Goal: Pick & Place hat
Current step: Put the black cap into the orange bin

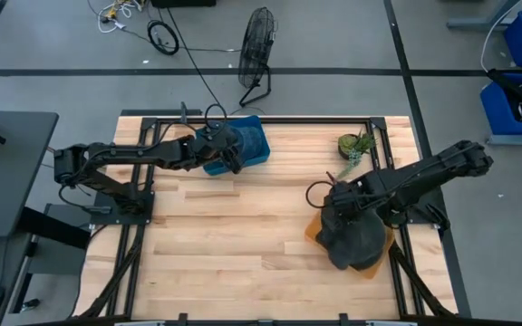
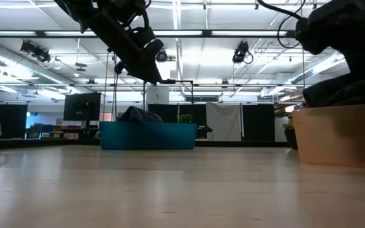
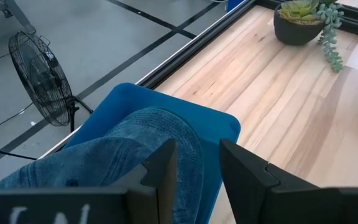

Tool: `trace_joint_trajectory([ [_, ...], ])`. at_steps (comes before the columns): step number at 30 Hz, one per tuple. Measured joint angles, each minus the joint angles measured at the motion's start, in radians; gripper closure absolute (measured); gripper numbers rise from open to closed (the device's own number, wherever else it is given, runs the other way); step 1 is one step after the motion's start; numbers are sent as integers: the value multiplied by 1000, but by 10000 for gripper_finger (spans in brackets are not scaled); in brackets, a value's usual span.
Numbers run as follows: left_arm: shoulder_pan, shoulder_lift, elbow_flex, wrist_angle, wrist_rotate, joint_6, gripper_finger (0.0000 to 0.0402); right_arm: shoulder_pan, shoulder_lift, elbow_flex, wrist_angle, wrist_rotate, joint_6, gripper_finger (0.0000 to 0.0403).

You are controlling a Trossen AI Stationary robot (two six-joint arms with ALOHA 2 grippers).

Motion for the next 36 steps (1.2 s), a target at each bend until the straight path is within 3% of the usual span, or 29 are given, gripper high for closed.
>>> trace_joint_trajectory([
  [7,0,0,0,0,0,42,278,0,-2,193,-236,55,177,399],
  [13,0,0,0,-1,0,44,278,60,1,300,-331,33,510,399],
  [19,0,0,0,2,0,99,278,179,56,298,-406,36,781,399],
  [25,1,0,0,2,0,116,278,262,121,234,-397,20,951,400],
  [29,1,0,0,2,0,116,278,280,165,153,-394,18,964,398],
  [36,1,0,0,3,0,90,278,268,174,66,-362,168,941,394],
])
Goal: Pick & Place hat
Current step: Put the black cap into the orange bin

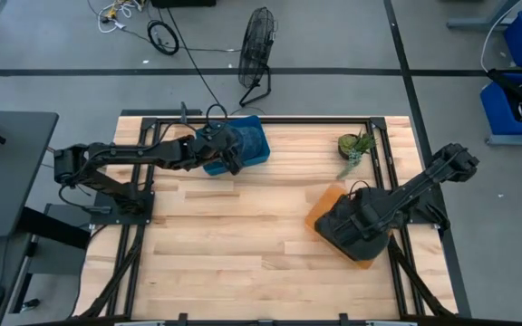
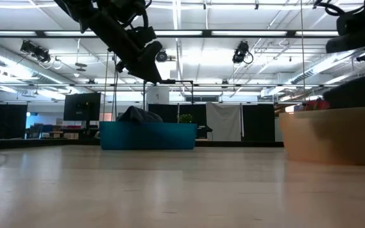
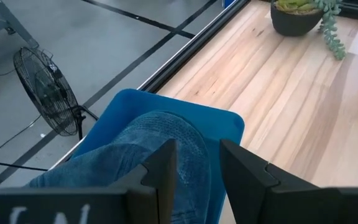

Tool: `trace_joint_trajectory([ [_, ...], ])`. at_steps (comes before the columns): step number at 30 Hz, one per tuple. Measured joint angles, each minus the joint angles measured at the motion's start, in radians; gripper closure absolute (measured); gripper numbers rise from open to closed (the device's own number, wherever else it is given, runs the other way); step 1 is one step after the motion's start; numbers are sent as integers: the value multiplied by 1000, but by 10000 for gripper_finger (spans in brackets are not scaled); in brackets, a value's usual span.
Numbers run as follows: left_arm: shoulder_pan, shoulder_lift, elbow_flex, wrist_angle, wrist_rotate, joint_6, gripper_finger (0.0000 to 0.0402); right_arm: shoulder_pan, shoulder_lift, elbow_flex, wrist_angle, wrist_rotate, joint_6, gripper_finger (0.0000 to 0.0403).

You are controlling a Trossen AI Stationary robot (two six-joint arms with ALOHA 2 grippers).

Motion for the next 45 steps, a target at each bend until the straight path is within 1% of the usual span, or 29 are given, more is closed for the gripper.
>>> trace_joint_trajectory([
  [2,0,0,0,0,0,-2,278,0,0,-6,37,31,-40,393],
  [6,0,0,0,0,0,-24,278,0,-1,-30,88,57,-127,387],
  [9,0,0,0,0,0,-29,278,0,-1,-89,169,74,-133,384],
  [11,0,0,0,0,0,-30,278,0,-2,-146,255,76,-140,384],
  [14,0,0,0,0,0,-26,278,-1,-4,-203,336,76,-223,383],
  [16,0,0,0,0,0,-25,278,-1,-9,-192,323,76,-238,380],
  [20,1,0,0,1,0,-25,278,-1,-28,-91,200,80,-312,366],
  [23,1,0,0,1,0,-29,278,-1,-48,-16,132,82,-361,347],
  [26,1,0,0,0,0,-28,278,-1,-72,31,114,88,-403,323],
  [33,1,0,0,0,0,-25,278,-1,-85,42,104,80,-428,266],
  [37,1,0,0,0,0,-23,278,-4,-93,42,100,15,-465,242],
  [39,1,0,0,0,0,-23,278,-13,-107,42,95,-15,-479,237],
  [41,1,0,0,0,0,-23,278,-19,-128,42,78,-20,-480,238],
  [45,1,0,0,0,0,-29,278,-24,-185,42,72,-25,-498,254],
])
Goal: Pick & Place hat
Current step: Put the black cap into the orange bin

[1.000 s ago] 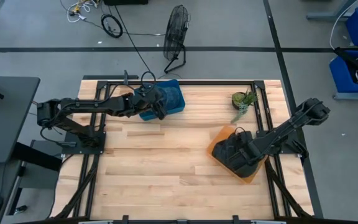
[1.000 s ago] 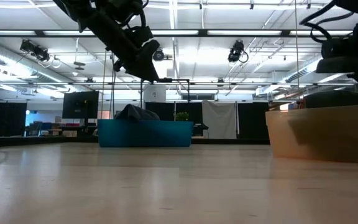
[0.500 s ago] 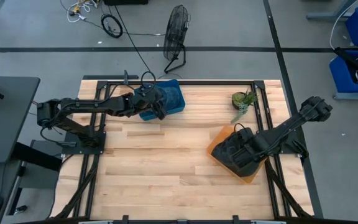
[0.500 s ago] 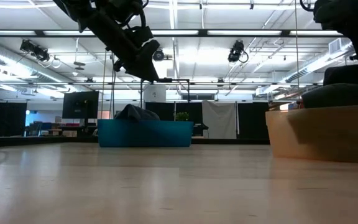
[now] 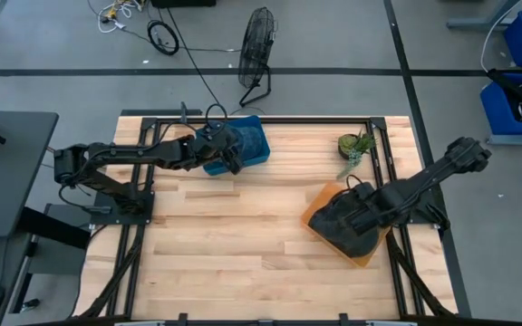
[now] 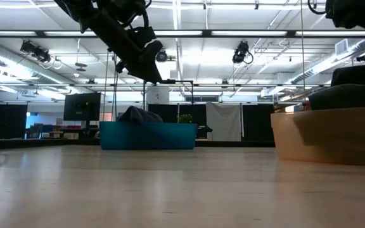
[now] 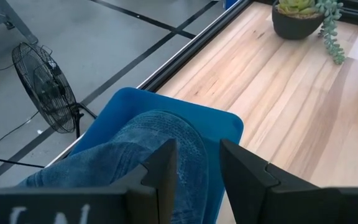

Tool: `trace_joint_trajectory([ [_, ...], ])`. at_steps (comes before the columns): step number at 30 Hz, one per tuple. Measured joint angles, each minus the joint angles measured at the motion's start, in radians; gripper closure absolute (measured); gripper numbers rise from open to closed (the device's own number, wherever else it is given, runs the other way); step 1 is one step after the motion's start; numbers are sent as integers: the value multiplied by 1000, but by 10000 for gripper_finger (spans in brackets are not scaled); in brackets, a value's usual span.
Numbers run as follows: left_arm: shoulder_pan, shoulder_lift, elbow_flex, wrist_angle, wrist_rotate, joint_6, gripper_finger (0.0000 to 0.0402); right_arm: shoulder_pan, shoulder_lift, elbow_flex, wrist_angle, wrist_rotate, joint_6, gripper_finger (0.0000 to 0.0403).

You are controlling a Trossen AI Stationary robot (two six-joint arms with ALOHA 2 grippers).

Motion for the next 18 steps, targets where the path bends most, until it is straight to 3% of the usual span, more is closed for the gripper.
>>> trace_joint_trajectory([
  [5,0,0,0,0,0,-20,278,5,-52,0,63,-13,-133,306],
  [10,0,0,0,0,0,-20,278,35,-37,-13,134,-12,-373,386],
  [14,0,0,0,0,0,-20,278,36,-5,-61,208,15,-486,392],
  [18,0,0,0,0,0,-20,278,21,16,-133,247,-53,-480,399],
])
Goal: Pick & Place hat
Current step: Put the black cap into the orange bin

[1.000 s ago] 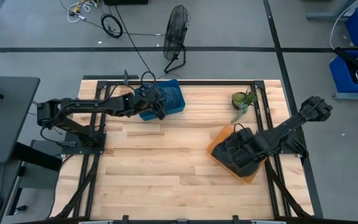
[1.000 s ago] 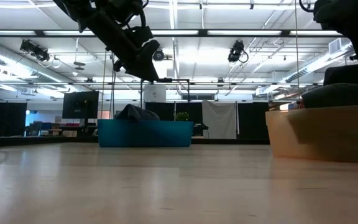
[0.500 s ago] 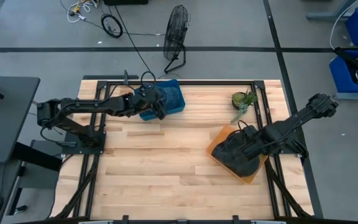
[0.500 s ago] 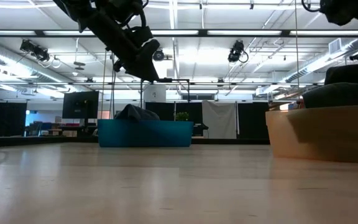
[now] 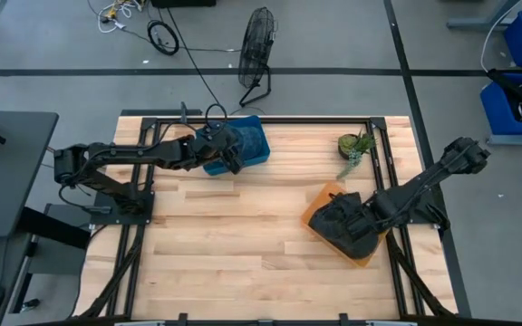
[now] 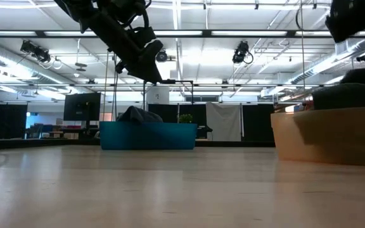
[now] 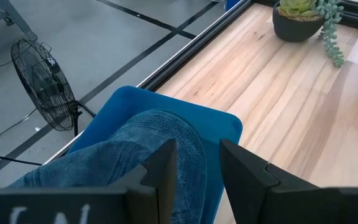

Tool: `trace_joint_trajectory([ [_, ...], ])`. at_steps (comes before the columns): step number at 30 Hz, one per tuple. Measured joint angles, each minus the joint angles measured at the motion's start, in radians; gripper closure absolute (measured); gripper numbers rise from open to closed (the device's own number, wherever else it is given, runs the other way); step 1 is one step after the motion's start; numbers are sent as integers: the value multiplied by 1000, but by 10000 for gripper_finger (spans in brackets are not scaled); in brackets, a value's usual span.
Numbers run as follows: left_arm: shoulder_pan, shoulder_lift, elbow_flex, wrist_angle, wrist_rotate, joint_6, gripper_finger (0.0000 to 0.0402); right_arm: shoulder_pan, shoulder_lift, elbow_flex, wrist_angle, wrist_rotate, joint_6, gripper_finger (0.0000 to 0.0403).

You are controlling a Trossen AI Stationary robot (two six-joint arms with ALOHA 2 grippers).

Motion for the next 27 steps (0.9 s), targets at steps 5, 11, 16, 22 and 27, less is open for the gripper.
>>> trace_joint_trajectory([
  [5,0,0,0,0,0,0,278,-16,2,-122,83,-67,54,400],
  [11,0,0,0,0,0,-1,278,-49,0,-226,215,-52,26,401],
  [16,0,0,0,0,0,-26,278,-88,1,-256,265,-49,-40,401],
  [22,0,0,0,0,0,-26,278,-112,-1,-248,268,-73,-90,401],
  [27,0,0,0,0,0,-26,278,-116,-16,-102,79,-86,-127,391],
])
